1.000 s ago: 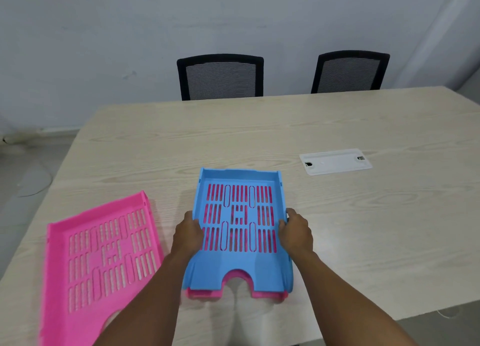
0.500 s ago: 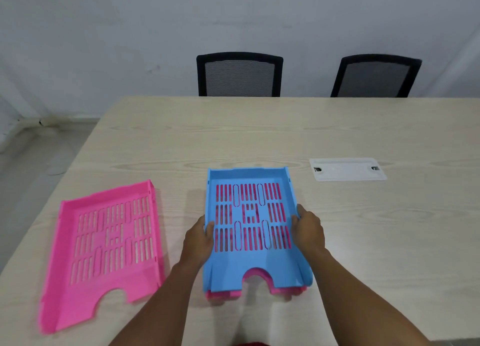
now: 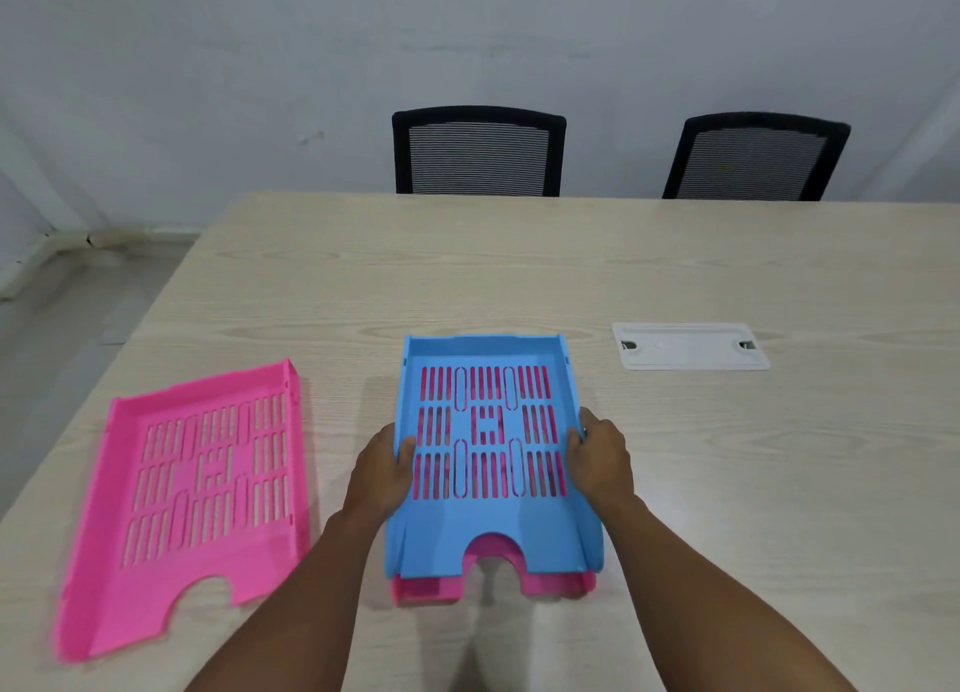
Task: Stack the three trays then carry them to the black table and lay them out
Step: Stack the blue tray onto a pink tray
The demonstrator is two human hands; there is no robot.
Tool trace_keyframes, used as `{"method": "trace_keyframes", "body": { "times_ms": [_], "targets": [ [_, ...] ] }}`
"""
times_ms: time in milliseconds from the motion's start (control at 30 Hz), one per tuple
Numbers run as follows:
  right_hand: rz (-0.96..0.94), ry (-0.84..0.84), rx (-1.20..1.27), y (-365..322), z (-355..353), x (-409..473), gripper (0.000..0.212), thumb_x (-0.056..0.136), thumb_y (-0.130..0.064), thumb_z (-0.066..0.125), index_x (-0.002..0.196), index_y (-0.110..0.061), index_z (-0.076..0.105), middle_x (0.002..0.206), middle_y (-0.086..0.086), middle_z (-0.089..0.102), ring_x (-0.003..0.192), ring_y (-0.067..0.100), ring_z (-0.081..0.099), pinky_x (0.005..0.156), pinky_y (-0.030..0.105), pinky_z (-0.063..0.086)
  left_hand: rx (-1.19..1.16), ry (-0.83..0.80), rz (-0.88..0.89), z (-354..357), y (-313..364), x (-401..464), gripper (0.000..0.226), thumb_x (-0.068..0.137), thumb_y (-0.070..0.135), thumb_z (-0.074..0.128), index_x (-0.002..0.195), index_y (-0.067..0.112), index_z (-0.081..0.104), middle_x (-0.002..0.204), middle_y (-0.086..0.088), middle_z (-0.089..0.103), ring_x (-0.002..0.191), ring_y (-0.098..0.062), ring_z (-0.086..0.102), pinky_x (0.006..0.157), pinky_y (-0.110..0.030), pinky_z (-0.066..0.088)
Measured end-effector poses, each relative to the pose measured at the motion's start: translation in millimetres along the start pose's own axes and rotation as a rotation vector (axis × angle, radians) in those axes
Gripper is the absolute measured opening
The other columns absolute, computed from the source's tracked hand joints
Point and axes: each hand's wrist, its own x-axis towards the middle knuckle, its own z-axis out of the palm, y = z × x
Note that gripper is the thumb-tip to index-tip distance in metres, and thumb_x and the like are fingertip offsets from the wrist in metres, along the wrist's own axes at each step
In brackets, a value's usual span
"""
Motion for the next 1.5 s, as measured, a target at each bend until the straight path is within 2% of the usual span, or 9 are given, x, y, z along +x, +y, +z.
{"method": "trace_keyframes", "body": {
  "times_ms": [100,300,400,567,633,1033,1200,1333,1500],
  "targets": [
    [0.01,0.035,0.046,3,-7,4,0.025,0.101,-0.024,0.05,0.117,-0.008,0.063,0.104,0.012,0.066,0.088,0.024,0.07,0.078,0.041,0.062,0.029,-0.028,-0.011,2,2,4,0.023,0.104,0.034,0.042,0.111,0.02,0.058,0.096,0.001,0.07,0.081,-0.012,0.071,0.068,-0.031,0.059],
    [-0.001,0.06,0.102,16,-6,-5,0.019,0.099,-0.029,0.055,0.109,-0.015,0.063,0.1,0.003,0.064,0.072,0.01,0.065,0.056,0.015,0.049,0.068,-0.008,-0.001,8,-2,-8,0.021,0.103,0.031,0.045,0.103,0.019,0.061,0.085,0.01,0.069,0.066,0.001,0.07,0.05,-0.009,0.048],
    [-0.013,0.068,0.117,15,2,-10,0.019,0.099,-0.032,0.055,0.111,-0.019,0.062,0.098,-0.002,0.061,0.068,0.007,0.063,0.052,0.009,0.041,0.055,0.011,-0.006,5,-6,-15,0.019,0.102,0.029,0.045,0.101,0.018,0.06,0.082,0.013,0.067,0.067,0.01,0.068,0.044,-0.005,0.046],
    [-0.039,0.084,0.134,11,6,-12,0.018,0.099,-0.034,0.055,0.11,-0.022,0.062,0.096,-0.008,0.058,0.064,0.0,0.058,0.05,0.004,0.036,0.077,0.097,0.003,6,-9,-16,0.02,0.103,0.029,0.043,0.103,0.017,0.059,0.09,0.0,0.07,0.073,-0.013,0.071,0.057,-0.022,0.057],
    [-0.041,0.082,0.136,11,7,-12,0.018,0.099,-0.034,0.055,0.111,-0.022,0.061,0.098,-0.007,0.059,0.065,-0.001,0.059,0.051,0.004,0.037,0.066,0.124,0.001,8,-8,-18,0.018,0.103,0.029,0.044,0.102,0.017,0.058,0.091,0.0,0.07,0.074,-0.014,0.072,0.06,-0.027,0.06],
    [0.033,-0.005,0.17,8,8,-16,0.02,0.098,-0.032,0.056,0.11,-0.018,0.061,0.102,0.002,0.068,0.077,0.012,0.07,0.059,0.017,0.052,0.06,0.116,-0.059,7,-5,-24,0.018,0.099,0.034,0.049,0.099,0.018,0.057,0.083,0.006,0.07,0.062,-0.01,0.071,0.05,-0.017,0.051],
    [0.039,0.008,0.168,8,10,-19,0.019,0.099,-0.033,0.055,0.11,-0.018,0.06,0.102,0.002,0.069,0.077,0.011,0.07,0.061,0.019,0.055,0.067,0.129,-0.072,7,-7,-21,0.022,0.101,0.032,0.047,0.1,0.013,0.058,0.085,-0.001,0.07,0.067,-0.015,0.072,0.054,-0.022,0.055],
    [0.049,-0.003,0.129,7,10,-13,0.022,0.1,-0.031,0.052,0.114,-0.015,0.059,0.105,0.006,0.067,0.082,0.015,0.071,0.071,0.031,0.063,0.111,0.105,-0.07,5,-2,-15,0.029,0.104,0.03,0.041,0.098,0.009,0.059,0.087,-0.006,0.068,0.066,-0.01,0.067,0.052,-0.018,0.047],
    [-0.034,0.152,-0.136,-11,8,-6,0.037,0.097,-0.034,0.055,0.127,-0.012,0.056,0.118,0.009,0.056,0.111,0.023,0.053,0.089,0.04,0.056,0.112,0.082,-0.071,-10,-1,-9,0.032,0.102,0.037,0.043,0.112,0.012,0.061,0.099,0.0,0.067,0.073,-0.003,0.063,0.054,-0.017,0.044]
  ]
}}
